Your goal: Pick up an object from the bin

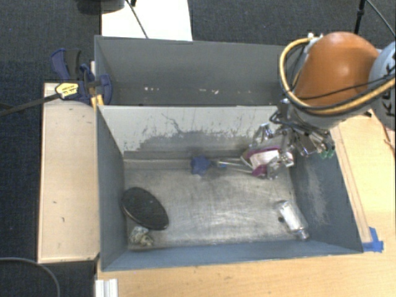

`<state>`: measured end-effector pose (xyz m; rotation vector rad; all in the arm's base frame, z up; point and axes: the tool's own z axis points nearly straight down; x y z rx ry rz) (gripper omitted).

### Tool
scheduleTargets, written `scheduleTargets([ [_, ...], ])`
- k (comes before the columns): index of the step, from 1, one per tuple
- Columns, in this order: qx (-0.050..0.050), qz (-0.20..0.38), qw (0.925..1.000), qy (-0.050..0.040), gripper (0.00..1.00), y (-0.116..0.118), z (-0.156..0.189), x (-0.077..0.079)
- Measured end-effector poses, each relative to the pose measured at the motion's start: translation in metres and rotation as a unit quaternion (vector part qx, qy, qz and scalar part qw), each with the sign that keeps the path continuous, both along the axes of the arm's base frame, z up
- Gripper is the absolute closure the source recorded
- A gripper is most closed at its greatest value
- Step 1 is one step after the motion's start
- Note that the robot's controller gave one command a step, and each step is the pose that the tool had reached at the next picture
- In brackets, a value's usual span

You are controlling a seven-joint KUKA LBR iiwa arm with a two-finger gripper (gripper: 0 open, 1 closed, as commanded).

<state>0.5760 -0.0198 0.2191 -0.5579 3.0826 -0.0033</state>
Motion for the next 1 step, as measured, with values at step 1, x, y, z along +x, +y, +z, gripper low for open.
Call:
scheduleTargets([
  [1, 0.0, 0.093, 0.9957, 0.0058, 1.0, 0.0112, -0.0018, -0.0145],
])
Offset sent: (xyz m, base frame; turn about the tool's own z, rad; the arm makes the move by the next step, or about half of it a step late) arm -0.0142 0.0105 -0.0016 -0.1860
